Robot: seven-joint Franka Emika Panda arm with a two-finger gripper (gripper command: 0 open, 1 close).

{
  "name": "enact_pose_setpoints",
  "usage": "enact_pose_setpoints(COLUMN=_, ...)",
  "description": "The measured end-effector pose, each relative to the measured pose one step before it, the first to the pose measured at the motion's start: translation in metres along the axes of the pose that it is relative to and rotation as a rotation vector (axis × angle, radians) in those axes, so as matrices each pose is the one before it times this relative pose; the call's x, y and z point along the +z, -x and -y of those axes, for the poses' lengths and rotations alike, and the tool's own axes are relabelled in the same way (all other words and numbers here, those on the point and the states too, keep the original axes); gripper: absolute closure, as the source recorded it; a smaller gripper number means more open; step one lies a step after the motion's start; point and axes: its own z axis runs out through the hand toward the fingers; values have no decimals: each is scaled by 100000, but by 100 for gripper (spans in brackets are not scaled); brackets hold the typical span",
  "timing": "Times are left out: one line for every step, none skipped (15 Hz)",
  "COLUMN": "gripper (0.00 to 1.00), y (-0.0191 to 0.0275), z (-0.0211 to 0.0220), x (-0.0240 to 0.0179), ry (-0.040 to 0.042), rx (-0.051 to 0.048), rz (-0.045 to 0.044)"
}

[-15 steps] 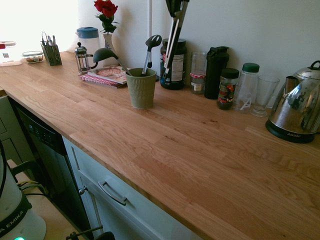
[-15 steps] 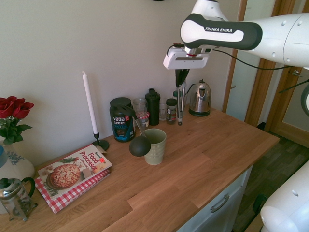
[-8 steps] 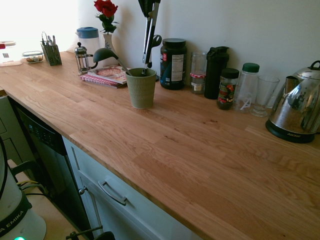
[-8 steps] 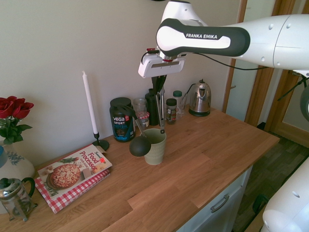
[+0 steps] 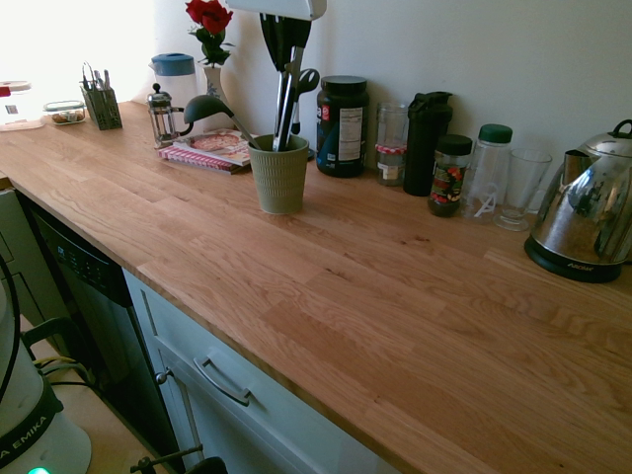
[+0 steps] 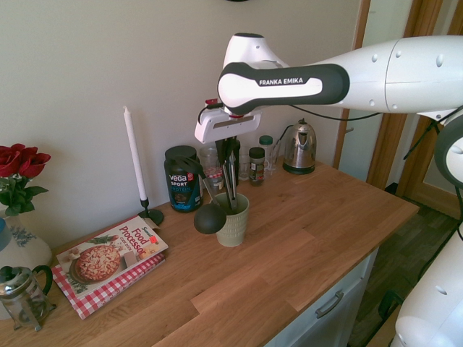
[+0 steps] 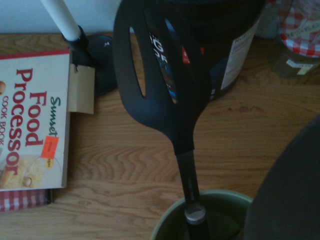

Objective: Put the tongs back in the holder

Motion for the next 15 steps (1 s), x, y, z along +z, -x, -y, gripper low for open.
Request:
enact_pose_setpoints(gripper=100, y=51, z=-306, x=825, ry=823, rx=128, rz=626)
enact_pose_setpoints(gripper=100, y=35, z=-282, x=760, ry=553, rx=-130, rz=394)
enact_pose_setpoints(gripper=100, y=19, z=-274, x=652, ry=461, rx=-202, rz=317)
enact_pose_setpoints(gripper=100, y=30, z=-232, x=601, ry=431, rx=-137, rz=306)
enact_pose_setpoints(gripper=0, y=23, z=-301, x=639, ry=724, rx=-170, rz=513)
enact_pose_setpoints(gripper=0, y=22, z=-295, x=614, ry=617, rx=16, rz=424)
enact_pose_setpoints(gripper=0, y=-16, z=-297, x=612, ry=664, rx=-60, rz=441)
enact_pose_setpoints(gripper=0, y=-143, z=-85, x=126, ry=-286, rx=-181, rz=-303)
enact_pose_setpoints(gripper=0, y=-58, z=-17, x=74, ry=-313, rx=-160, rz=-296)
enact_pose_setpoints(gripper=0, y=-10, z=-18, x=90, ry=-197, rx=-97, rz=-191)
enact_pose_setpoints(gripper=0, y=35, z=-54, x=183, ry=124, rx=-35, rz=100)
enact_pose_setpoints(gripper=0, y=111, z=-177, x=452, ry=646, rx=-98, rz=526)
enact_pose_setpoints(gripper=0, y=8, z=-26, x=96, ry=-6, rx=-226, rz=-14)
enact_pose_setpoints(gripper=0, y=88, z=-133, x=331, ry=570, rx=-222, rz=501)
enact_pose_setpoints(gripper=0, y=99, z=-131, x=289, ry=468, rx=-392, rz=411)
